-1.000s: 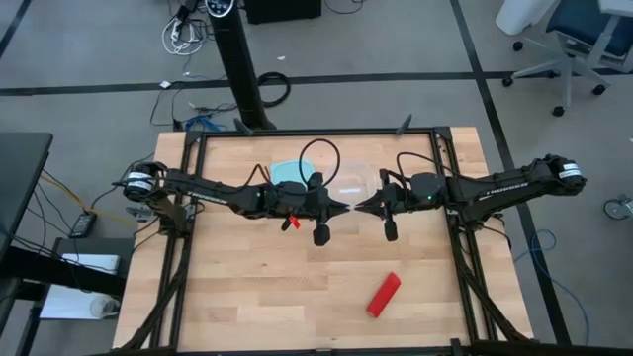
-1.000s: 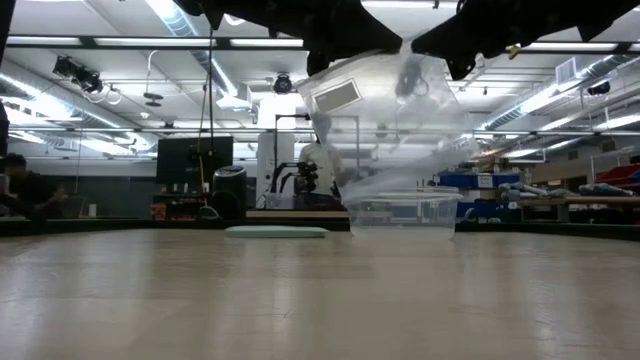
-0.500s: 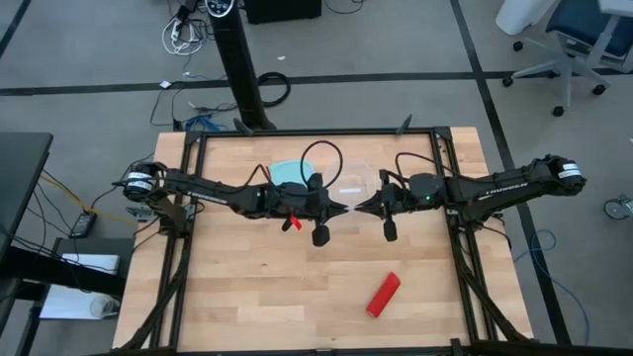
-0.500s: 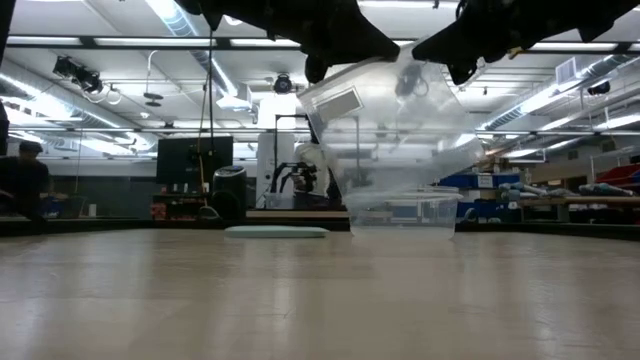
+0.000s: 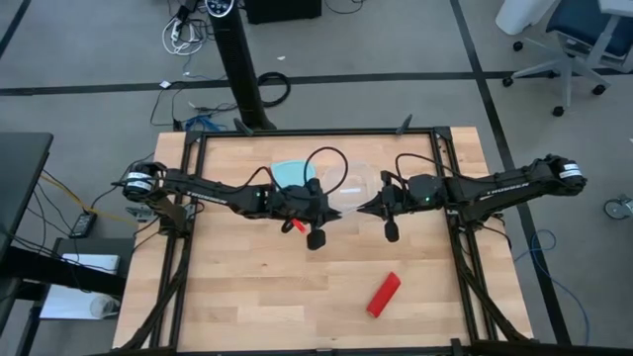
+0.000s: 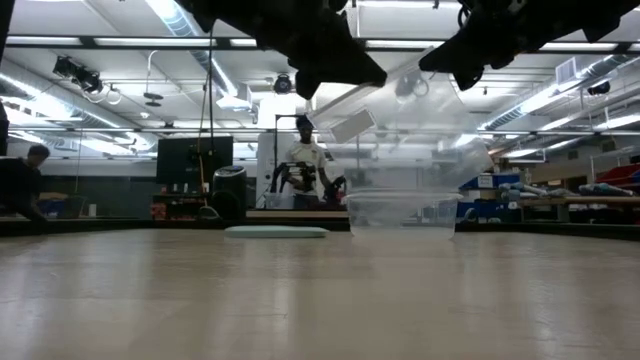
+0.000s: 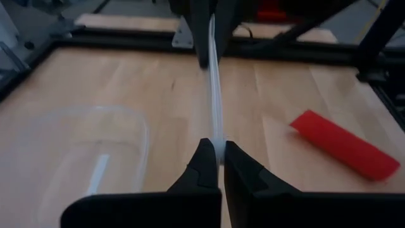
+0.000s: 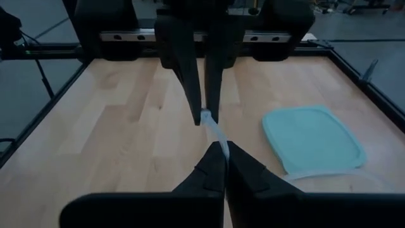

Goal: Roll bandage
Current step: Open the transparent zip lock bag

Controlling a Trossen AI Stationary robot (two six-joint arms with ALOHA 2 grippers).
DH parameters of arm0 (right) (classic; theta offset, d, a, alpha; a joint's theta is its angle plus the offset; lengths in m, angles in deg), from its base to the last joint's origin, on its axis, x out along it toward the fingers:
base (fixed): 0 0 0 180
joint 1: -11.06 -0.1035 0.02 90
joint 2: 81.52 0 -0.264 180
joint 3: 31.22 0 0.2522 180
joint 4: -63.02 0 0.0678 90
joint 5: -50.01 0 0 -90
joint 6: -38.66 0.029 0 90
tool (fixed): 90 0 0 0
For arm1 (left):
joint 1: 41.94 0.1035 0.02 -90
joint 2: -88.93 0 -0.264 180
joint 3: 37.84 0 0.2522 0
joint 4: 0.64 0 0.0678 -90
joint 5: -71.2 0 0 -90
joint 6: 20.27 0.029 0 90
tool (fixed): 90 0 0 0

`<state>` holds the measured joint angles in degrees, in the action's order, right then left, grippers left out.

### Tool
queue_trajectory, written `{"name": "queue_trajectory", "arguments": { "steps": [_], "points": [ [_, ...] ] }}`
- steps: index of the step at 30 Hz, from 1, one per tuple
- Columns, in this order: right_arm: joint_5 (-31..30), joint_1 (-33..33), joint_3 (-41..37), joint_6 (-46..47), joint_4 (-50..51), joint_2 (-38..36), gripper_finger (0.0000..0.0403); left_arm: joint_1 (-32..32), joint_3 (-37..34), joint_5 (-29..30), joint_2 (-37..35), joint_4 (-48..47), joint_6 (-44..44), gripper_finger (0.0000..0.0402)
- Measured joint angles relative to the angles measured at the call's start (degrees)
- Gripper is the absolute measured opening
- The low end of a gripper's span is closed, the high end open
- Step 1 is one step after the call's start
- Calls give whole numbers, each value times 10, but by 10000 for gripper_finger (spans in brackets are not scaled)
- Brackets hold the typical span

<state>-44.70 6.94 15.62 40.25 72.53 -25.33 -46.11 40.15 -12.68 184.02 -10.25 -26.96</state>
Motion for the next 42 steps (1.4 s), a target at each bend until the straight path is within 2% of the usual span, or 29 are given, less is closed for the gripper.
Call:
{"name": "queue_trajectory", "arguments": {
  "steps": [29, 39, 42],
  "points": [
    [-1, -8, 0, -1, 15, -9, 0, -1, -1, -81, 0, -139, -41, 1],
    [-5, -14, 0, 0, 9, -11, 0, -2, 14, -80, 2, -151, -40, 7],
    [-5, -15, 0, 0, 4, -11, 0, -2, 21, -58, 2, -151, -40, 20]
  ]
}}
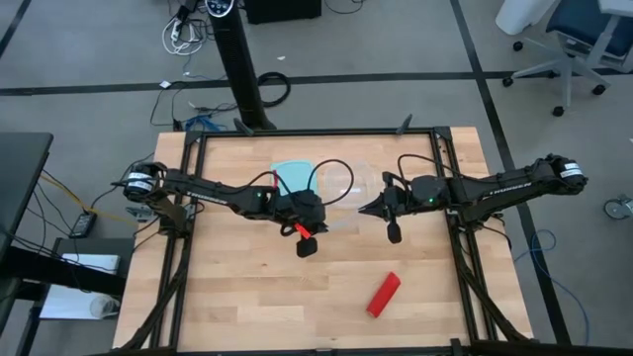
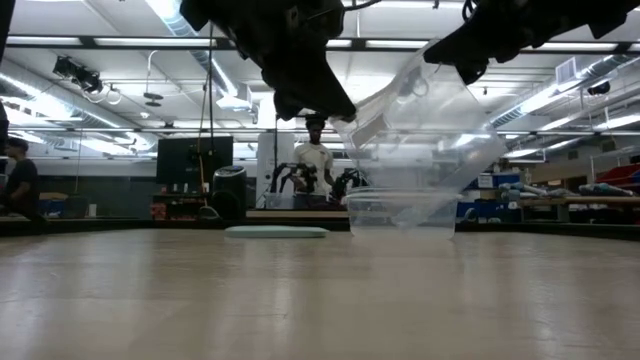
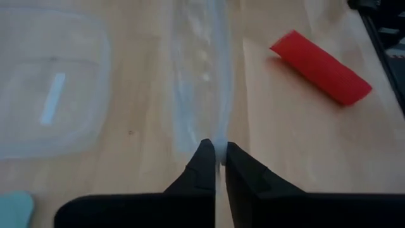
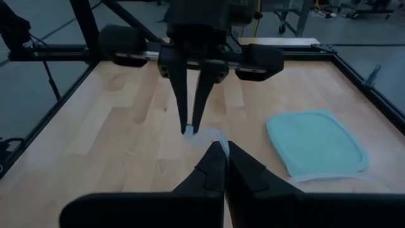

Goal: Roll bandage
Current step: Open the transparent zip lock bag

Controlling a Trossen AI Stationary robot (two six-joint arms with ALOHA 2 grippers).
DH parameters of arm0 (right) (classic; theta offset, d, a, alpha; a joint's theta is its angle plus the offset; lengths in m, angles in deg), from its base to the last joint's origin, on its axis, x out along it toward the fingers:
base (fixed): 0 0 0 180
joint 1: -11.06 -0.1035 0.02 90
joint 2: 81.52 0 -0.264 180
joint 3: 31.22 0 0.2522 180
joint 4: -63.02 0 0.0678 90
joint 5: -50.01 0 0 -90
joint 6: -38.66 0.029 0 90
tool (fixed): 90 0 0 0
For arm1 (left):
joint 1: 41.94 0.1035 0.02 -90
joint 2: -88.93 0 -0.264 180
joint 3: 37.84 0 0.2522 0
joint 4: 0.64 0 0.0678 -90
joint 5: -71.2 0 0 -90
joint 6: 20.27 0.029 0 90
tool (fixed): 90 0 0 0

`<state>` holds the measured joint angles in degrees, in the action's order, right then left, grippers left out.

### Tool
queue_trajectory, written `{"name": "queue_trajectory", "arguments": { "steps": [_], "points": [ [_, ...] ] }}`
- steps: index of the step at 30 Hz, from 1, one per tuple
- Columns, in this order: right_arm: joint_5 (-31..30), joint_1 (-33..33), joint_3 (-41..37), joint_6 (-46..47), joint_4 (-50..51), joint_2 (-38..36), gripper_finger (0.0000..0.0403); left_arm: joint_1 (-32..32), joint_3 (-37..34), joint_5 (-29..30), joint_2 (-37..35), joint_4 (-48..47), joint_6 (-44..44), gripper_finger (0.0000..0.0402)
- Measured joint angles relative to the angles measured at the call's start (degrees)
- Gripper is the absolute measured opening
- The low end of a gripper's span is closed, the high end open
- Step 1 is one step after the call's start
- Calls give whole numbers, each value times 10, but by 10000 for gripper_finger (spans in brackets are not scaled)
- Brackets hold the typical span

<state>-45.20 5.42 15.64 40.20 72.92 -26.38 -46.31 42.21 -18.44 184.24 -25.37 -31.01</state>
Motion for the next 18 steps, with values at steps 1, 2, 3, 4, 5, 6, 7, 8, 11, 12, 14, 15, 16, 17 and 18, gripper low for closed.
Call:
{"name": "queue_trajectory", "arguments": {
  "steps": [1, 2, 3, 4, 5, 6, 7, 8, 11, 12, 14, 15, 16, 17, 18],
  "points": [
    [0, 0, 1, 0, -2, 0, 0, -2, 1, 6, 0, 3, 3, 27],
    [0, 0, 1, 0, -4, 0, 0, -4, 1, 12, 0, 6, 9, 36],
    [0, 0, 1, 0, -4, 0, 0, -6, 1, 22, 0, 10, 13, 47],
    [0, 0, 1, 0, -3, 0, 0, -9, 1, 33, 0, 13, 13, 59],
    [1, 0, 1, -1, -2, 0, 0, -11, 1, 43, 0, 15, 14, 73],
    [1, 0, 1, -1, -1, 0, 0, -13, 1, 51, 0, 17, 14, 88],
    [1, 0, 1, -1, -1, 0, 0, -14, 2, 58, 0, 17, 14, 102],
    [1, 0, 1, -1, -1, 0, 0, -15, 2, 64, 0, 15, 12, 115],
    [2, 0, 1, 0, 3, -7, 0, -17, 2, 66, -3, -10, -4, 144],
    [2, 0, 1, 0, 8, -13, 0, -20, 2, 71, -4, -20, -8, 149],
    [2, 0, 1, 3, 19, -25, 0, -26, 2, 91, -12, -38, -16, 151],
    [1, 0, 1, 4, 26, -30, 0, -32, 2, 104, -16, -46, -16, 150],
    [1, 0, 1, 4, 31, -37, 0, -38, 2, 116, -21, -44, -16, 149],
    [1, 0, 1, 7, 37, -44, 0, -44, 3, 129, -30, -49, -15, 147],
    [1, 0, 1, 10, 45, -51, 0, -49, 3, 141, -37, -56, -16, 145]
  ]
}}
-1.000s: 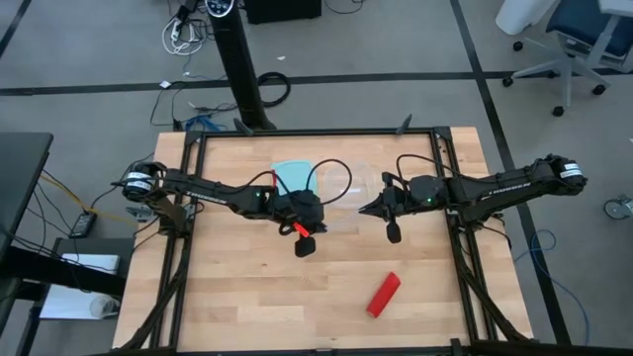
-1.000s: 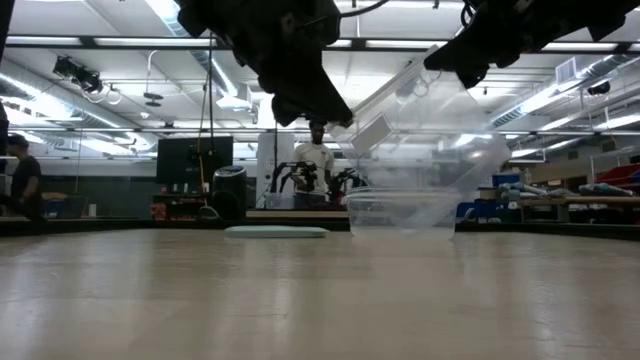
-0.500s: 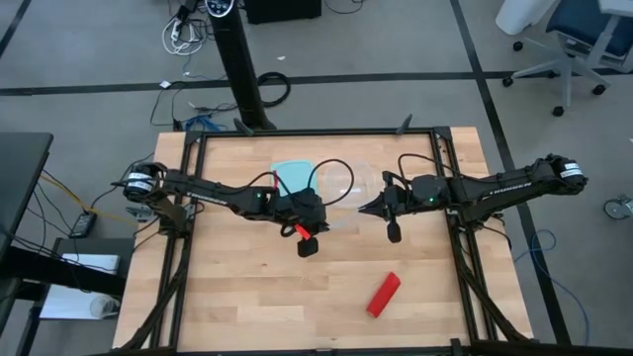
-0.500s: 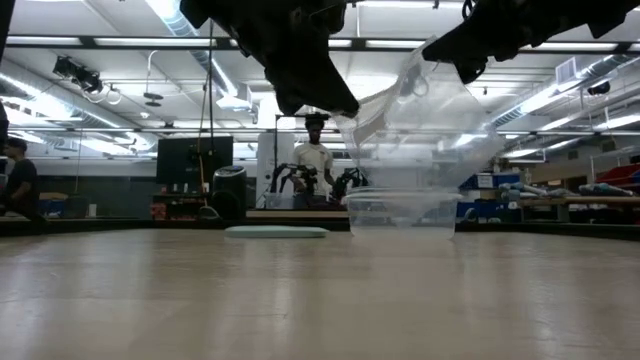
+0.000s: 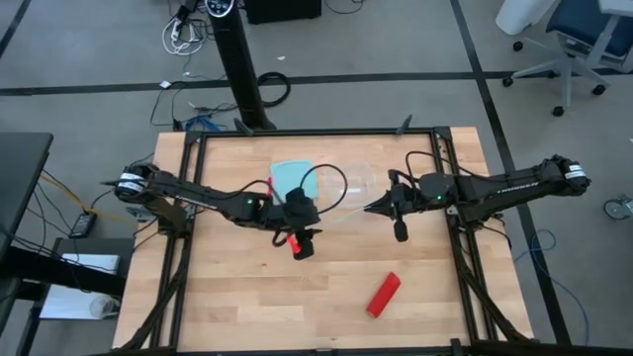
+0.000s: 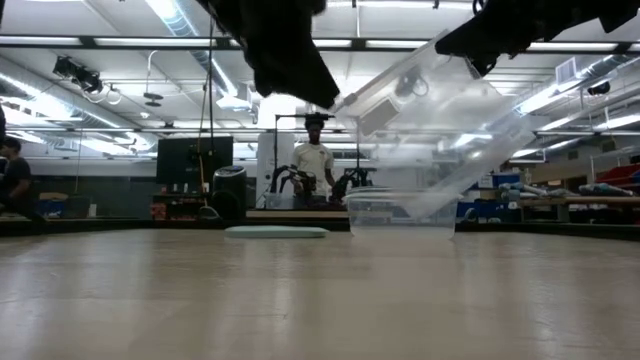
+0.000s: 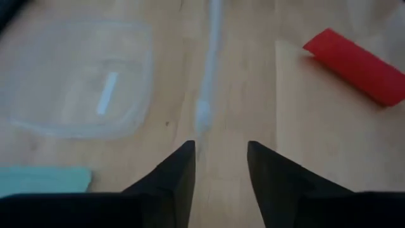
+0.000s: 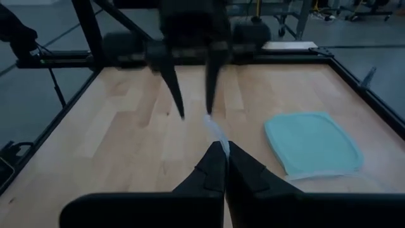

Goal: Roll bandage
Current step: Open the transparent zip lock bag

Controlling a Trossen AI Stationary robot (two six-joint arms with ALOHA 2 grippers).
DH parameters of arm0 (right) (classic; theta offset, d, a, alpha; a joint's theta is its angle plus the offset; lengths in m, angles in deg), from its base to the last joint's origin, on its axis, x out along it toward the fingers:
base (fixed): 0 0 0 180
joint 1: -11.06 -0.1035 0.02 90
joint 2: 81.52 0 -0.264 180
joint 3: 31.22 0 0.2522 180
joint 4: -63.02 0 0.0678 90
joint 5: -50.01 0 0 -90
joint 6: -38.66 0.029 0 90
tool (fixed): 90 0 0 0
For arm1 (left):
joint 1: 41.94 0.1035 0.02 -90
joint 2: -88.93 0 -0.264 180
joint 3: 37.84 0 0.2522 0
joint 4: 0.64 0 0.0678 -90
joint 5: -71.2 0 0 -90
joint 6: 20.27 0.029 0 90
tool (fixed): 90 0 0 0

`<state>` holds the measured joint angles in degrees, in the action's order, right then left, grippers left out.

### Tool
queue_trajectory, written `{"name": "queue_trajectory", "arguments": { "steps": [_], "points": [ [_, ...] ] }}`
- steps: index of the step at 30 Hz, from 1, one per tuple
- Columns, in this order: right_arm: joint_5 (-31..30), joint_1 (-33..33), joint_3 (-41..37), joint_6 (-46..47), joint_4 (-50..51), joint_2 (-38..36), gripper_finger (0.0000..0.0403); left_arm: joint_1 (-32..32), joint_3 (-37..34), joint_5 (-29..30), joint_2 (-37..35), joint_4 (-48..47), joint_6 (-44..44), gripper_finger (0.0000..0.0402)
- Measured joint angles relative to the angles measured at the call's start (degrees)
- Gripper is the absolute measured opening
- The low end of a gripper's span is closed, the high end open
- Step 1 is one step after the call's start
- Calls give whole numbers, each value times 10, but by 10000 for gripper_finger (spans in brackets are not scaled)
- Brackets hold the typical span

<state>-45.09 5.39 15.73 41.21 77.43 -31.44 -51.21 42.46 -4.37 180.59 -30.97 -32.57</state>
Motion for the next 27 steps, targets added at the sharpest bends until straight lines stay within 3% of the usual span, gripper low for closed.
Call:
{"name": "queue_trajectory", "arguments": {
  "steps": [12, 27],
  "points": [
    [-16, -27, 0, 0, -8, -25, 0, -20, -1, 74, -8, 22, -15, 137],
    [-83, -45, 0, -2, -25, -25, 0, -34, -3, 54, 6, 53, -16, 137]
  ]
}}
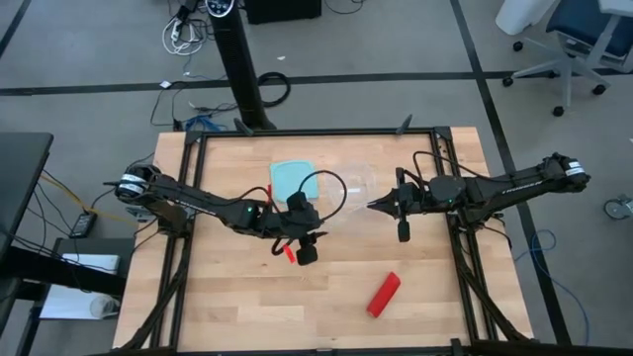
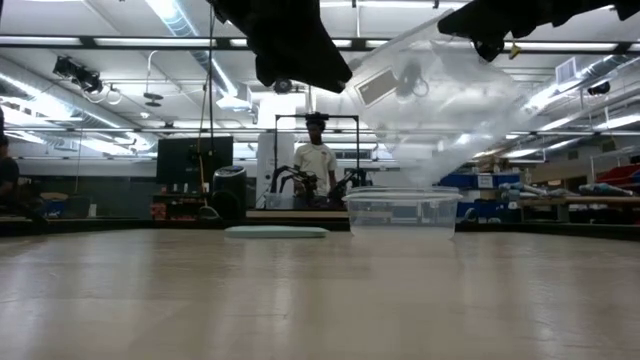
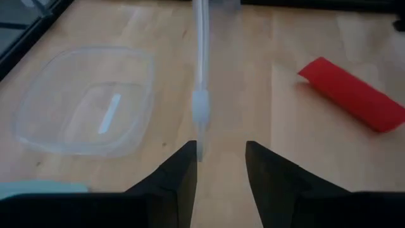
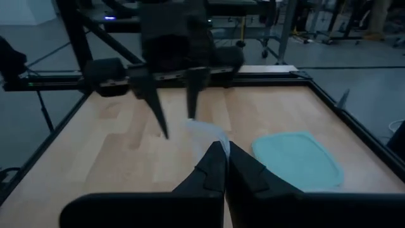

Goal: Roll bandage
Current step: Open the transparent zip lock bag

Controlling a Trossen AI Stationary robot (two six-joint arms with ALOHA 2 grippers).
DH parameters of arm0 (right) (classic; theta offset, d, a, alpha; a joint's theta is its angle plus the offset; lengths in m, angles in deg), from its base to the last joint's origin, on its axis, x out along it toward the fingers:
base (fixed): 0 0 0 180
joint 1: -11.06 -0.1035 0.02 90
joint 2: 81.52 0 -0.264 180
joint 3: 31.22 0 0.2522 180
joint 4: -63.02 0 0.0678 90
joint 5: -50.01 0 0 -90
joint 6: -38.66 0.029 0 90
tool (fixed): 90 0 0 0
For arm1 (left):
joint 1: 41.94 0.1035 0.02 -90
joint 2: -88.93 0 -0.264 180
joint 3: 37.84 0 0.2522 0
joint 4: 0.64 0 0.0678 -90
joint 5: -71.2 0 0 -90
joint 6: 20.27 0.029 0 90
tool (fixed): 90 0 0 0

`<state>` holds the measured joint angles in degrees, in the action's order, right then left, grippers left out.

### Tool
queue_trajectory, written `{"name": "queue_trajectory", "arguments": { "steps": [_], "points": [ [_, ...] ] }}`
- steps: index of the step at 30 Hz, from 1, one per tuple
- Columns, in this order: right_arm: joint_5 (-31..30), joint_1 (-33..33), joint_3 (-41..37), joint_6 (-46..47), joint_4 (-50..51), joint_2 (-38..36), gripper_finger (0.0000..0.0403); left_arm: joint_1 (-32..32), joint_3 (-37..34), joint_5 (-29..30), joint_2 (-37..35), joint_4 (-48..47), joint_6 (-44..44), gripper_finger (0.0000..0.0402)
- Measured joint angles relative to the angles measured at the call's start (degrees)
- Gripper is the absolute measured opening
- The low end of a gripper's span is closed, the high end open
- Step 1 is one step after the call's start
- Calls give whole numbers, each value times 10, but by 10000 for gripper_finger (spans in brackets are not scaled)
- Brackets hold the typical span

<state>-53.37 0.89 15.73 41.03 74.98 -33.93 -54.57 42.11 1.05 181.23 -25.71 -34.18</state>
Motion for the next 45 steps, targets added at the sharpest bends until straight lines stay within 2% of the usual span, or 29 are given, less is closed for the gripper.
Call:
{"name": "queue_trajectory", "arguments": {
  "steps": [7, 14, 21, 25, 37, 41, 43, 45],
  "points": [
    [-2, 0, 0, 0, -5, -3, 0, -17, 0, 58, 0, -5, -13, 137],
    [13, -5, -1, 6, -13, -12, 0, -21, -43, 93, 1, 70, -14, 137],
    [10, -18, -1, 5, -12, -35, 0, -41, -152, 123, 1, 306, -11, 137],
    [9, -18, -1, 5, -16, -31, 0, -36, -183, 131, 1, 416, 13, 137],
    [8, -18, -1, 5, -41, -20, 0, -12, -188, 133, 1, 484, 57, 136],
    [8, -18, -1, 5, -42, -18, 0, -12, -188, 132, 1, 512, 77, 111],
    [8, -18, -1, 5, -42, -18, 0, -12, -188, 132, 1, 517, 78, 80],
    [8, -18, -1, 5, -42, -17, 0, -12, -188, 129, 1, 516, 80, 30]
  ]
}}
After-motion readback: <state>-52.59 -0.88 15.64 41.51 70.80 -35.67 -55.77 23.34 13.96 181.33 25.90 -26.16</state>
